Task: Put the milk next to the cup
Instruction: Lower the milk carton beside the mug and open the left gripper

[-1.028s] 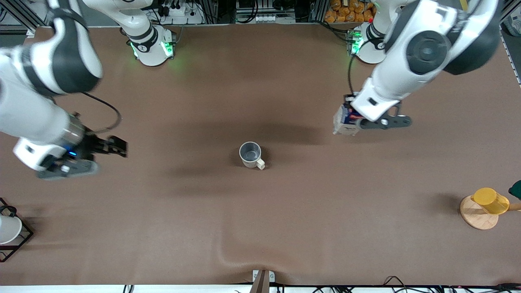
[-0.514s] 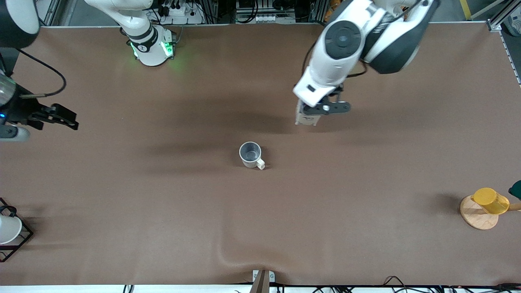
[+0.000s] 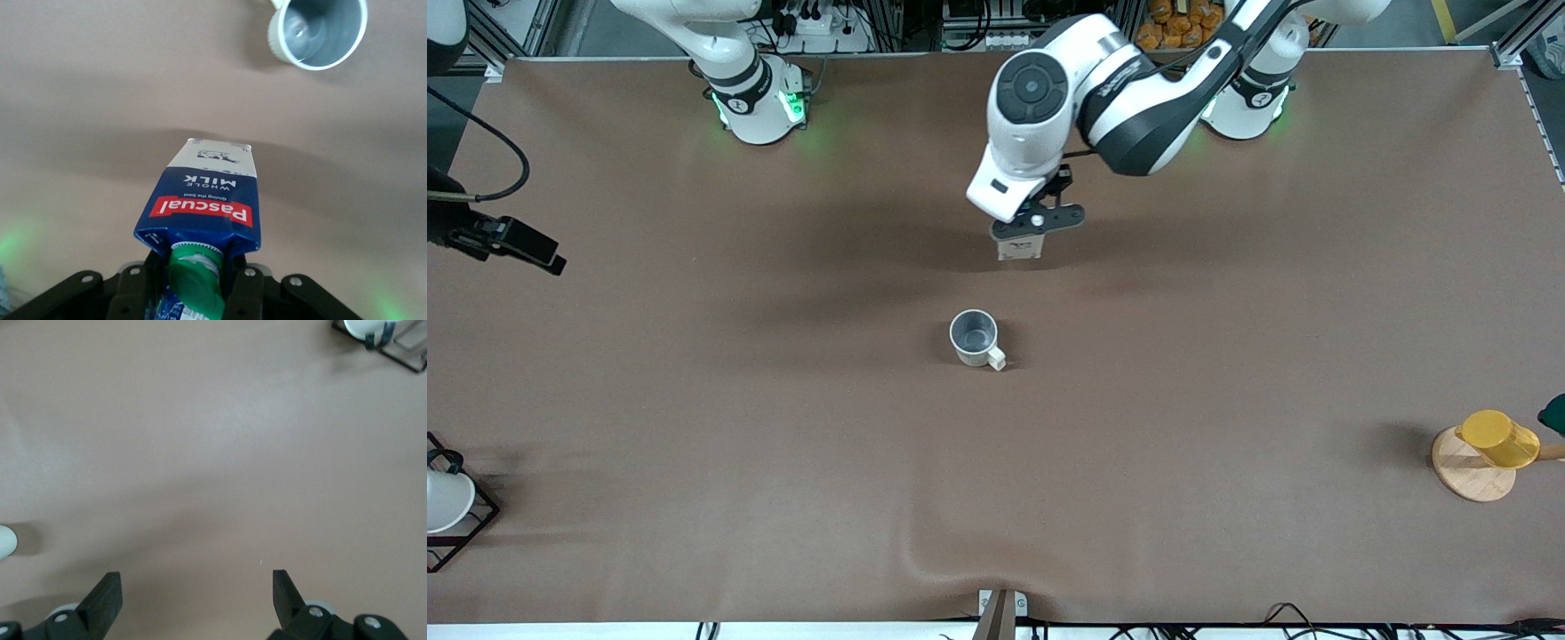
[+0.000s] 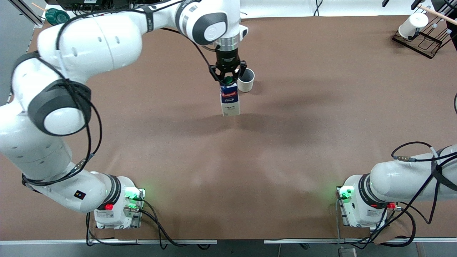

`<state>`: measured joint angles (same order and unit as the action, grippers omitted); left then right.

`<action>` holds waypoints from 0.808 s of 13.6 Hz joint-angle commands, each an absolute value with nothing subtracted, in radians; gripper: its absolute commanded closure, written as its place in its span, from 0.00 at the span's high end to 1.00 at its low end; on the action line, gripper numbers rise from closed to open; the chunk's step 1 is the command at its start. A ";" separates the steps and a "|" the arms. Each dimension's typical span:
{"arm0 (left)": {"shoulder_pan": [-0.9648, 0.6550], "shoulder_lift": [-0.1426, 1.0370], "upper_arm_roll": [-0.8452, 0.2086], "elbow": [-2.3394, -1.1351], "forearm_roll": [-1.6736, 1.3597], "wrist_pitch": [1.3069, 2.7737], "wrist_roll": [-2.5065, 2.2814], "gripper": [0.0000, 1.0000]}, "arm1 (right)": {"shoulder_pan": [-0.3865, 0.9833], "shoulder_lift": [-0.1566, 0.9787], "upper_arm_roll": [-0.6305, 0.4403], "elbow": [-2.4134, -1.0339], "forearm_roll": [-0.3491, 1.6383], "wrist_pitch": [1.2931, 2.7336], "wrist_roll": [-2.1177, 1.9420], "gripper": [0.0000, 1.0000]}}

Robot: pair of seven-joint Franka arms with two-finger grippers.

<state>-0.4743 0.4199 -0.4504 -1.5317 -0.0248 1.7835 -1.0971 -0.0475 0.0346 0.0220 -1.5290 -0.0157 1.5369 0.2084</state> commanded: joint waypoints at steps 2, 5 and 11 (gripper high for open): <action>-0.512 0.509 -0.440 -1.437 0.029 1.811 -1.137 0.29 | -0.029 -0.008 -0.009 -1.519 0.000 1.448 0.212 1.00; -0.517 0.549 -0.440 -1.399 0.029 1.842 -1.134 0.29 | -0.029 -0.006 -0.032 -1.499 0.002 1.442 0.120 1.00; -0.590 0.635 -0.353 -1.368 0.044 1.934 -1.124 0.29 | -0.025 -0.002 -0.067 -1.502 0.018 1.450 0.063 1.00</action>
